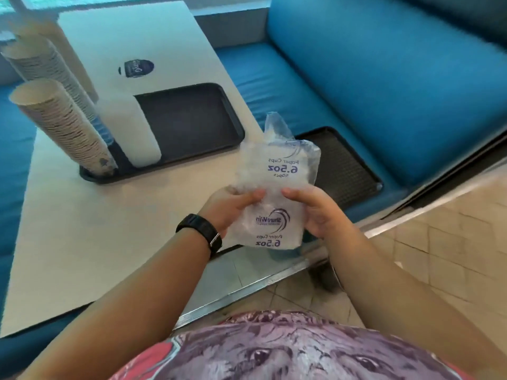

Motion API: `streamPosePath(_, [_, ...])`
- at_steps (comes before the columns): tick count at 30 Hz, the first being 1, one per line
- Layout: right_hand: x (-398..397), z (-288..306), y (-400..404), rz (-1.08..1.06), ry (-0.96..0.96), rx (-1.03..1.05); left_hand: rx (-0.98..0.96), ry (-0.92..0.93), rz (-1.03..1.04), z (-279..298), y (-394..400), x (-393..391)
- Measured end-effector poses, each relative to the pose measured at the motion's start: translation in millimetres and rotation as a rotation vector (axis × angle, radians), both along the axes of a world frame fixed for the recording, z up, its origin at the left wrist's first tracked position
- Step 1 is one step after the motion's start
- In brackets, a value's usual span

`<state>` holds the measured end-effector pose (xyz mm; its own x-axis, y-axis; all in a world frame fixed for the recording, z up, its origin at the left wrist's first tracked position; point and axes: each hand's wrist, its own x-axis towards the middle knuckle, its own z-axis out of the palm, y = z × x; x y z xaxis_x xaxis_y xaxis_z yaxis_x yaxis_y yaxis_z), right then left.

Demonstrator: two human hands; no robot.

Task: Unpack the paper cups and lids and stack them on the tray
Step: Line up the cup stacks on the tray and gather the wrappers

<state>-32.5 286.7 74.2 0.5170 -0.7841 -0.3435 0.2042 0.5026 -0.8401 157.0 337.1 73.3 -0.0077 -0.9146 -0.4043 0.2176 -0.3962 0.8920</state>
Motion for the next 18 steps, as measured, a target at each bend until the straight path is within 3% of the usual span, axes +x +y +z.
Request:
streamPosePath(9, [-218.1, -17.4, -17.2, -0.104, 0.351, -0.061, -0.046, -0.486, -0.397, -24.4, -58.9, -176.6])
streamPosePath(14, [-306.0, -83.2, -25.6, -0.290, 0.576, -0.021, 0.011, -0.621, -0.424, -84.2, -87.8, -282.7])
streamPosePath(18, [-359.9, -154.4, -27.2, -0.380, 0.740, 0.010, 0.184, -0.634, -0.366, -155.1, -87.8, -337.9])
